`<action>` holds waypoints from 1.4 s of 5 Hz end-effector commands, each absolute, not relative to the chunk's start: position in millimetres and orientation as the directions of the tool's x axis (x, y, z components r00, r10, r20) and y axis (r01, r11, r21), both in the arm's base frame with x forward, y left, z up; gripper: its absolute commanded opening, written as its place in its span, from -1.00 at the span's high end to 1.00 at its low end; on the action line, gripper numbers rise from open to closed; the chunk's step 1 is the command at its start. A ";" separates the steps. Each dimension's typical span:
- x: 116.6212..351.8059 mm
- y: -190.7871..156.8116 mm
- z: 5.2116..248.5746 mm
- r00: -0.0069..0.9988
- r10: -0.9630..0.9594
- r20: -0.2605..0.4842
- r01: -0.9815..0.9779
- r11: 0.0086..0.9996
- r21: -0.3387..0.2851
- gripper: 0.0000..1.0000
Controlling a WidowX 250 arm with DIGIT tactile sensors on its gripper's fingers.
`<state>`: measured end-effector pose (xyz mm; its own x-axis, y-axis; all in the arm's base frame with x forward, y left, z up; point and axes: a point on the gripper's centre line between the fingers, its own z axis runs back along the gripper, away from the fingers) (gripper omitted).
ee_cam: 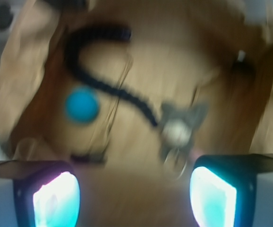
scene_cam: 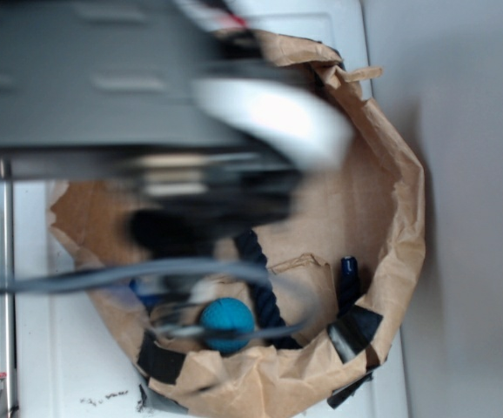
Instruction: Grab the gray animal.
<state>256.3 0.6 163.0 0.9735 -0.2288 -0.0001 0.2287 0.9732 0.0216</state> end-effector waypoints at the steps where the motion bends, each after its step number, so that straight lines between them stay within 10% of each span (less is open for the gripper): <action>1: 295.8 -3.7 159.5 0.960 -0.278 0.021 0.276 0.959 0.057 -1.00; 7: 273.7 41.0 125.4 0.939 -0.327 0.109 0.321 0.945 0.069 -1.00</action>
<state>272.4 39.4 111.0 0.9409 -0.3341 0.0556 0.3321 0.9423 0.0427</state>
